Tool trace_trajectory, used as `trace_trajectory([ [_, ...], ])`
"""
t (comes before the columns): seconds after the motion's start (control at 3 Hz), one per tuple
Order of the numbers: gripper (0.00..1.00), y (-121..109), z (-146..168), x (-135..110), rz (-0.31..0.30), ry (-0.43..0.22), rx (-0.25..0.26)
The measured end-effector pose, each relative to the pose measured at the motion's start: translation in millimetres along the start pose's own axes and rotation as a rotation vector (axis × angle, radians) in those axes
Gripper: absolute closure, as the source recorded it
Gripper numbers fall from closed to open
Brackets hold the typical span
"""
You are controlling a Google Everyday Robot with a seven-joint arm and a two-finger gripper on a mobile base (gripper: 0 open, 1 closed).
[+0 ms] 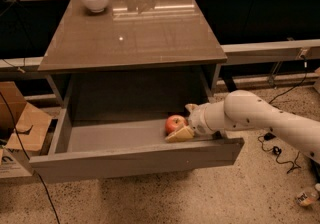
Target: Place apple into top drawer
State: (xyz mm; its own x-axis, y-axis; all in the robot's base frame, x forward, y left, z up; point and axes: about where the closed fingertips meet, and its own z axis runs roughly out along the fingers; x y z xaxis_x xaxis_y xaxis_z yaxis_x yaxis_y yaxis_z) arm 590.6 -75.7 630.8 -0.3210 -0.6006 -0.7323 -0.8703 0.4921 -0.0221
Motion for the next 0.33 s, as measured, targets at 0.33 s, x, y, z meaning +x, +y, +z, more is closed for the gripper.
trace_trajectory([
  [0.33,0.00,0.0,0.0,0.0,0.000,0.000,0.000],
])
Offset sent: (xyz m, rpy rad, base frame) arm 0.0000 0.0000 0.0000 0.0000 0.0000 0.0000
